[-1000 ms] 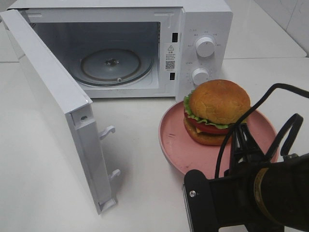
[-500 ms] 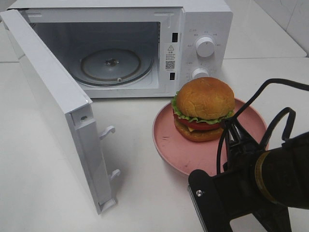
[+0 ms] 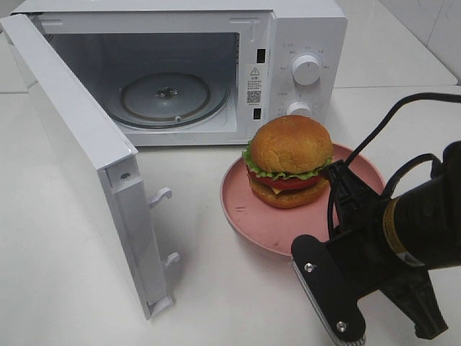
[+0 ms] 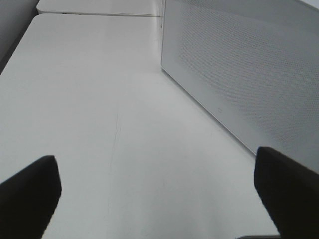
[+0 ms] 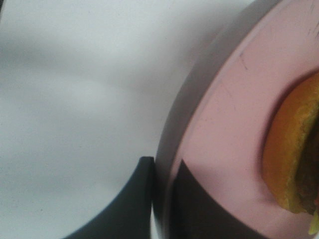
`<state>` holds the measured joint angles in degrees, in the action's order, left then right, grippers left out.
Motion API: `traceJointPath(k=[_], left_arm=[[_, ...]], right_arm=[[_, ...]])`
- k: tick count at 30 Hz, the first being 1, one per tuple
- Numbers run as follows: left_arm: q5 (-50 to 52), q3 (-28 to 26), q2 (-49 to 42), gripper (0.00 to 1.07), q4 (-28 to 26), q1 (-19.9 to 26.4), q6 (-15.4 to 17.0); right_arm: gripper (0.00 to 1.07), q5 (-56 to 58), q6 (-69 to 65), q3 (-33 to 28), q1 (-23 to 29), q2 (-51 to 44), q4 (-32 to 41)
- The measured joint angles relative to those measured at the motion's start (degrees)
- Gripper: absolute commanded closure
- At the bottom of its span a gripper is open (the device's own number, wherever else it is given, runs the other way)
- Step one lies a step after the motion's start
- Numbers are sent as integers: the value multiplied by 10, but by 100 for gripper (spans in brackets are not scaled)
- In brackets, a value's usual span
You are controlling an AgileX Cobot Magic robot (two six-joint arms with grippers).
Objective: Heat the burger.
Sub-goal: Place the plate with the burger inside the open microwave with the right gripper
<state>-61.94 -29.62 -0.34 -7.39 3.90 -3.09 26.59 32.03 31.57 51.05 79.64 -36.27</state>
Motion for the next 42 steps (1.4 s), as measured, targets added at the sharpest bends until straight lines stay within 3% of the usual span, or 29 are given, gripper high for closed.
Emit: traceJointPath(k=[11, 22, 29, 42], left_arm=[[0, 0, 0, 9, 0, 0, 0], [0, 0, 0, 9, 0, 0, 0], [0, 0, 0, 9, 0, 0, 0], [0, 0, 0, 9, 0, 0, 0]], right_arm=[[107, 3, 231, 53, -42, 2, 135], [107, 7, 321, 92, -44, 2, 196], [107, 17, 422, 97, -85, 2, 276], [107, 7, 456, 99, -93, 2, 273]])
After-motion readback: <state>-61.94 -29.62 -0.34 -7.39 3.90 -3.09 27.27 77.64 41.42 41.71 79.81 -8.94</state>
